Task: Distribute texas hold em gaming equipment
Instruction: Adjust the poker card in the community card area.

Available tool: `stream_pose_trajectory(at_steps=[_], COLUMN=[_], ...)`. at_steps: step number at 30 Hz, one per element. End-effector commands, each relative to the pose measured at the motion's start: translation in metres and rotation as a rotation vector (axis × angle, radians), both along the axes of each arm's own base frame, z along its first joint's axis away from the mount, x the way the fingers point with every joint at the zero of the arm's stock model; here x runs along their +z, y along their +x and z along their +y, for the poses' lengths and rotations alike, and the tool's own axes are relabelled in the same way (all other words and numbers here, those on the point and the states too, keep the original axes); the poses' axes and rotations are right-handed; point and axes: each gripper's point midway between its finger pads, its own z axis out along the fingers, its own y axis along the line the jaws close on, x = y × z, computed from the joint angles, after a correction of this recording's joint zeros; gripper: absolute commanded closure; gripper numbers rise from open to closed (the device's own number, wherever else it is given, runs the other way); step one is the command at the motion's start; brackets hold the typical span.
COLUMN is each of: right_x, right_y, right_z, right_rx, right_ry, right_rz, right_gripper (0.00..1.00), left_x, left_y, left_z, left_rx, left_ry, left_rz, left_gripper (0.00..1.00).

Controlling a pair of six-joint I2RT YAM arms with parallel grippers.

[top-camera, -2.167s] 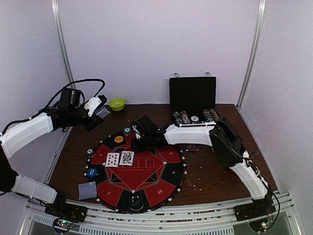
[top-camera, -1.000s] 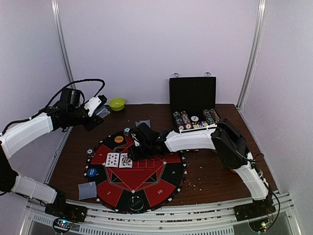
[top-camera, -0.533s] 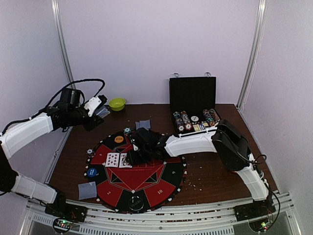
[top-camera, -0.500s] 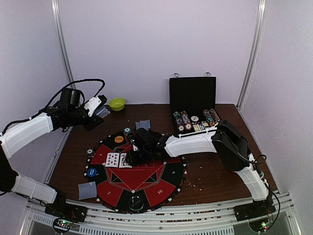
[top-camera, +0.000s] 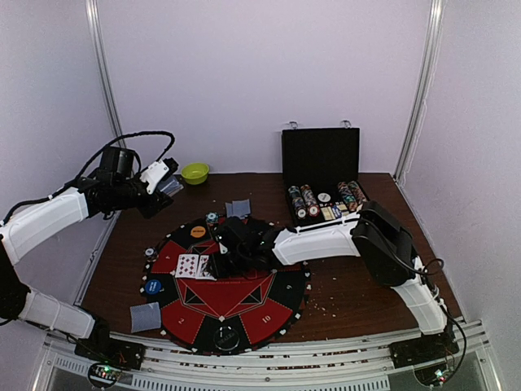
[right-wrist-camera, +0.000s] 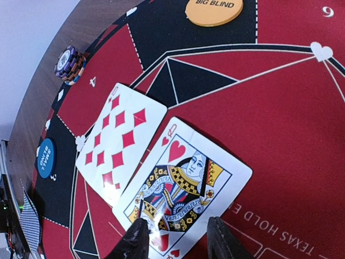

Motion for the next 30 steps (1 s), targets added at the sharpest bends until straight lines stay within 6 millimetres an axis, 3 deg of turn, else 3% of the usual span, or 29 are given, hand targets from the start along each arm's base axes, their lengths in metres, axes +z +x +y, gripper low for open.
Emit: stream_pose_trajectory(at_steps=[1,8,30], right_x=[0.012,-0.002,-0.002], right_y=[0.020,0.015,0.021], right_z=[-0.015,-0.006,0.007], right_rx=[-0.044,-0.013,0.002], right_ry=[-0.042,-0.045,-0.025], right_rz=[-0.058,-0.026,-0.030], right_gripper=[0.60,0.60,0.59], left_x=[0.028,0.028,0.028], left_y=[0.006,0.006,0.005], left_z=[-0.003,-0.003,-0.003], left_rx=[-0.011,-0.012,-0.016], left_ry=[-0.039,-0.037,-0.037], left_rz=[-0.086,-0.088,-0.086], left_gripper=[0.62,0.62,0.62])
